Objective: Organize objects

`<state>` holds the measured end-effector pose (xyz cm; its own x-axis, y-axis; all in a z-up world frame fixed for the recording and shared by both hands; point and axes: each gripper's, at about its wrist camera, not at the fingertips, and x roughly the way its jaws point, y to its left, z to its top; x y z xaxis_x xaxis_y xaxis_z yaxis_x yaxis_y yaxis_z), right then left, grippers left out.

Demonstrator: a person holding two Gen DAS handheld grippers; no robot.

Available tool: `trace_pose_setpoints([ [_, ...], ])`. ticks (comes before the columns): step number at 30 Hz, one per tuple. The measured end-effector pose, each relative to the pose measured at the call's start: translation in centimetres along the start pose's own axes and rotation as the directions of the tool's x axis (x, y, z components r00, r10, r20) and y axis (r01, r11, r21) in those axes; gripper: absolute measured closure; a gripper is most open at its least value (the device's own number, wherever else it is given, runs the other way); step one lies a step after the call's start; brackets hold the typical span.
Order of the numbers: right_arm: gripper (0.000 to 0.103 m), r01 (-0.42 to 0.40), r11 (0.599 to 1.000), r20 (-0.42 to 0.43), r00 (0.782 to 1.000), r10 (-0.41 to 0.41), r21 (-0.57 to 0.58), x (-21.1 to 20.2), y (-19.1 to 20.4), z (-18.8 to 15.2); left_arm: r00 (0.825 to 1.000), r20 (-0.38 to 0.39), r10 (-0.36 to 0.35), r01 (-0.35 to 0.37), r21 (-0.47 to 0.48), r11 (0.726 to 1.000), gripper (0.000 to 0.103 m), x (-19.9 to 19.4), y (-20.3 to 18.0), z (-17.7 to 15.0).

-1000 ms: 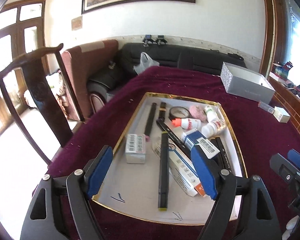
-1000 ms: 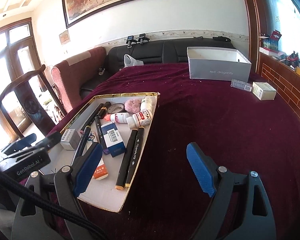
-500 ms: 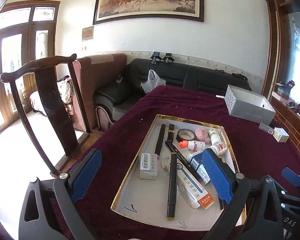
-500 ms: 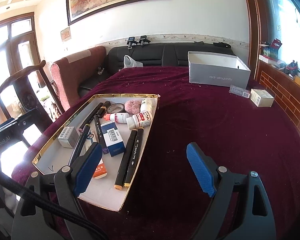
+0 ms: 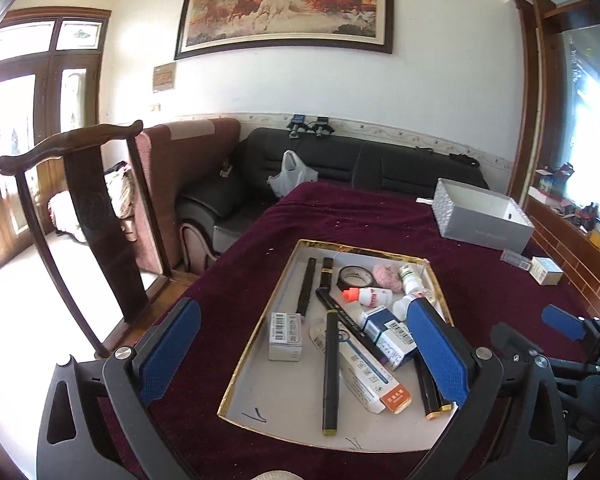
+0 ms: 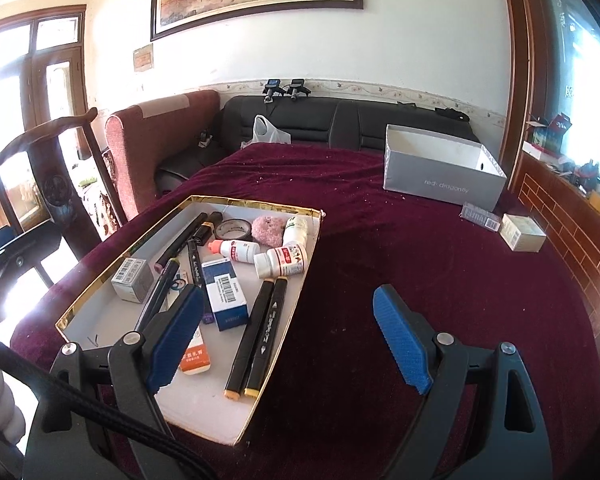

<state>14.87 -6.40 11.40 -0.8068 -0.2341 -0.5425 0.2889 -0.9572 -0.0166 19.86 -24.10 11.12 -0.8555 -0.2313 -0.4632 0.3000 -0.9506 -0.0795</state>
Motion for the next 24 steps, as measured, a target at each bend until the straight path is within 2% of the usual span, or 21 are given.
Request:
trace_pose_setpoints([
  [8,0.016,0.009,0.999,-0.040,0.999,-0.010,-0.045,1.6,0.8,0.2,0.998,-0.042,0.043,-0.045,-0.045,0.998,0.001,0.7,0.7,-0.2],
  [15,0.016,-0.018,0.998,-0.082,0.997,0.012,-0.065,2.6,1.6,-0.5,0.996,-0.074,0.058,-0.060,-0.026,0.998,0.001,1.5,0.3,-0.6],
  [24,0.016,-0.029,0.995,-0.092,0.996,0.020,-0.091,3.0,2.6,-0.6,0.993,-0.093,0.070,-0.072,-0.016,0.997,0.001,2.0,0.3,-0.7],
])
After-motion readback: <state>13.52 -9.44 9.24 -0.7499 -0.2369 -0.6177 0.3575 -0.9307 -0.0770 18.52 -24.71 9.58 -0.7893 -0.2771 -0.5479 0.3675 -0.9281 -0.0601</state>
